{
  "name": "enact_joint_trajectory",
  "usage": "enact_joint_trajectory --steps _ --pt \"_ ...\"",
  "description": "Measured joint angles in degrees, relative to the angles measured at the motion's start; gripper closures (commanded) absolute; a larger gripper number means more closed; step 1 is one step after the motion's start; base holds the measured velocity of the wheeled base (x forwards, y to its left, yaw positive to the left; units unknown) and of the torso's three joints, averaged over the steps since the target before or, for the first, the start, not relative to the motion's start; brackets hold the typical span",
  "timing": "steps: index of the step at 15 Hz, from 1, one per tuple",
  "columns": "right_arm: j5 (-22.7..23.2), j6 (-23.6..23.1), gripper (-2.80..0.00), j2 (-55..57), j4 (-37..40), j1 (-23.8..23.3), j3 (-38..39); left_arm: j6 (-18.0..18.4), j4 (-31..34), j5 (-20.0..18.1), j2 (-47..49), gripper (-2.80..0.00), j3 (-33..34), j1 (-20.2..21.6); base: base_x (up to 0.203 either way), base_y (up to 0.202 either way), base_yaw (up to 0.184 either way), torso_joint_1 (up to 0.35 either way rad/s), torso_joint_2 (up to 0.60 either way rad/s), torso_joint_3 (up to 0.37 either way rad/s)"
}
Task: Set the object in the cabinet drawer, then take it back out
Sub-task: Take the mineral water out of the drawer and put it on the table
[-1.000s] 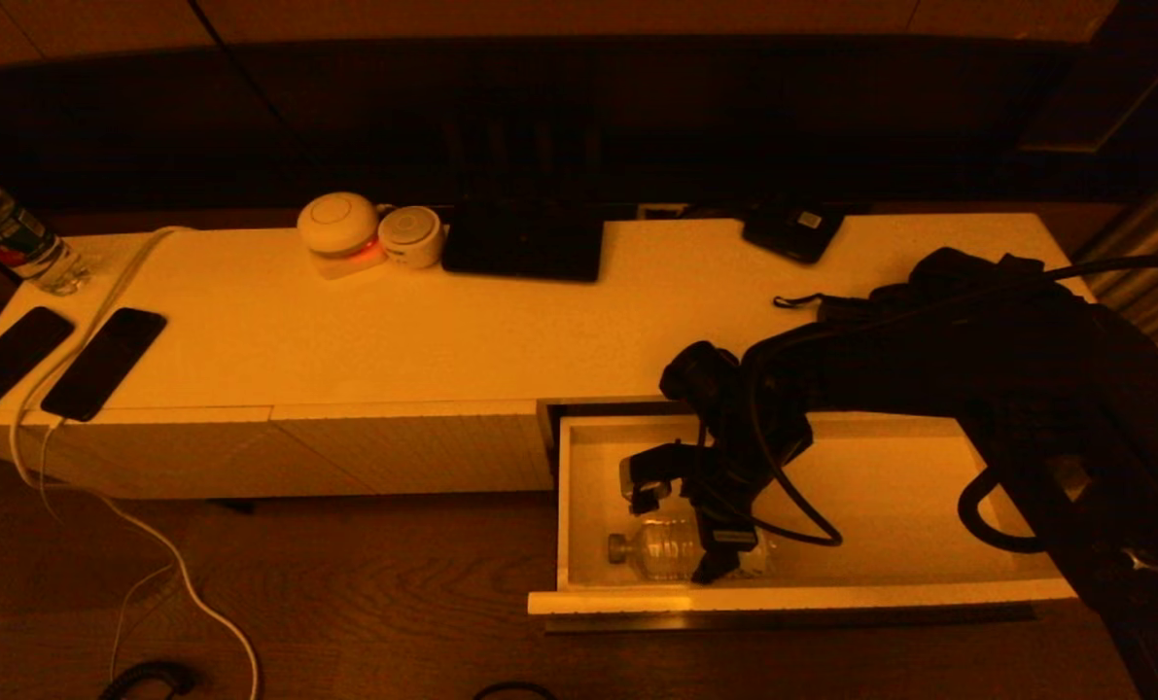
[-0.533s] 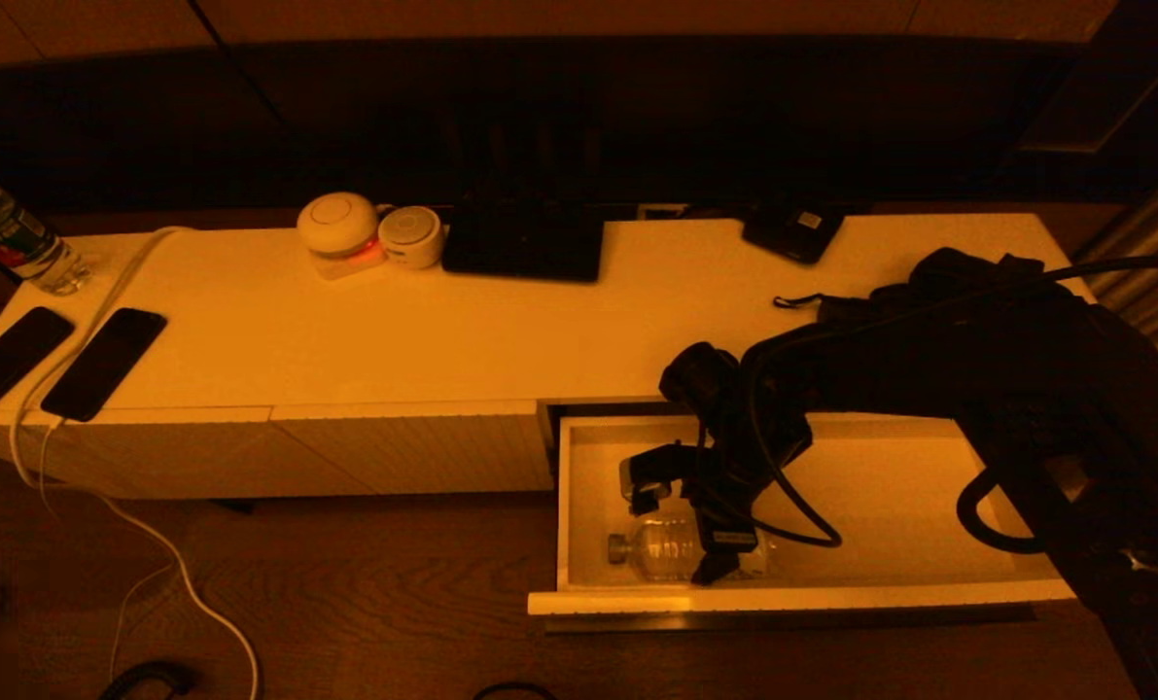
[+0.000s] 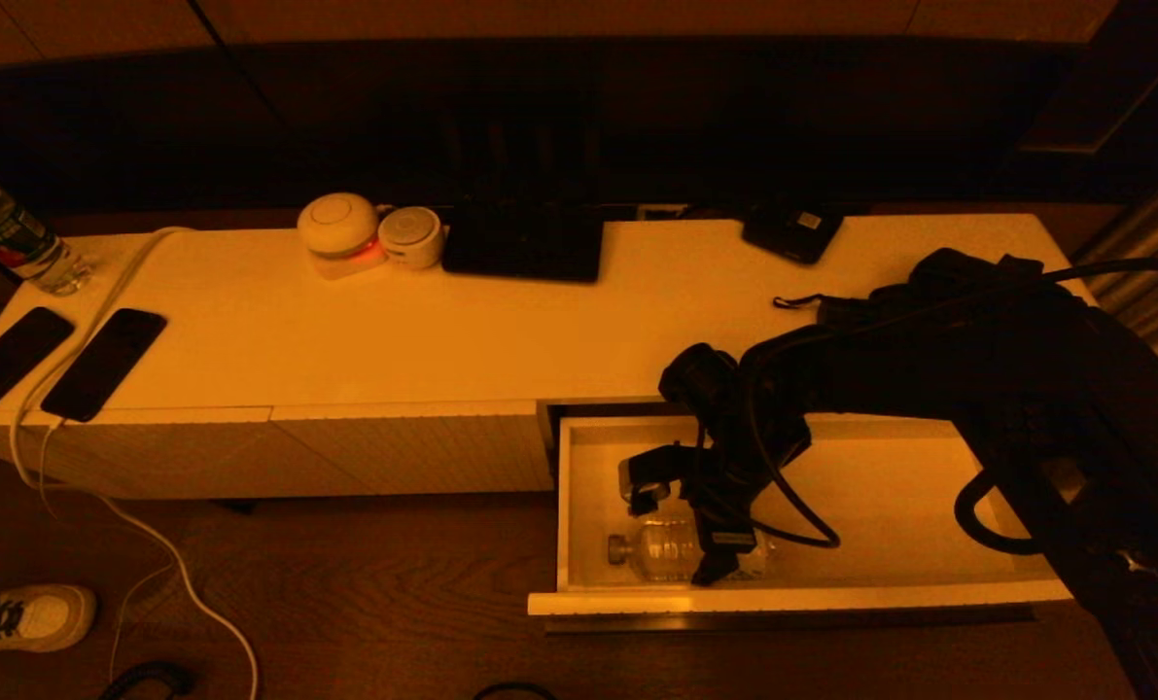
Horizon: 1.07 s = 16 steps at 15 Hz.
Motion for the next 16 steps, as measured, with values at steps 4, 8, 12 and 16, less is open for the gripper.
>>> enact_joint_trajectory --steps 4,8,12,16 --pt "-0.02 -0.01 -2.80 0.09 0.10 -0.02 0.00 -0.02 0.01 0.00 0.00 0.00 0.00 0.00 0.000 0.000 0.000 0.000 0.00 0.000" --pt "-0.05 -0.07 0.00 0.09 0.34 0.00 0.06 0.00 0.02 0.00 0.00 0.00 0.00 0.00 0.000 0.000 0.000 0.000 0.00 0.000" --pt "-0.21 -0.11 0.00 -0.01 -0.07 -0.06 -0.02 0.00 0.02 0.00 0.00 0.00 0.00 0.00 0.000 0.000 0.000 0.000 0.00 0.000" --pt "-0.17 -0.05 0.00 -0.22 0.00 -0.02 -0.02 -0.02 0.01 0.00 0.00 0.00 0.00 0.00 0.000 0.000 0.000 0.000 0.00 0.000"
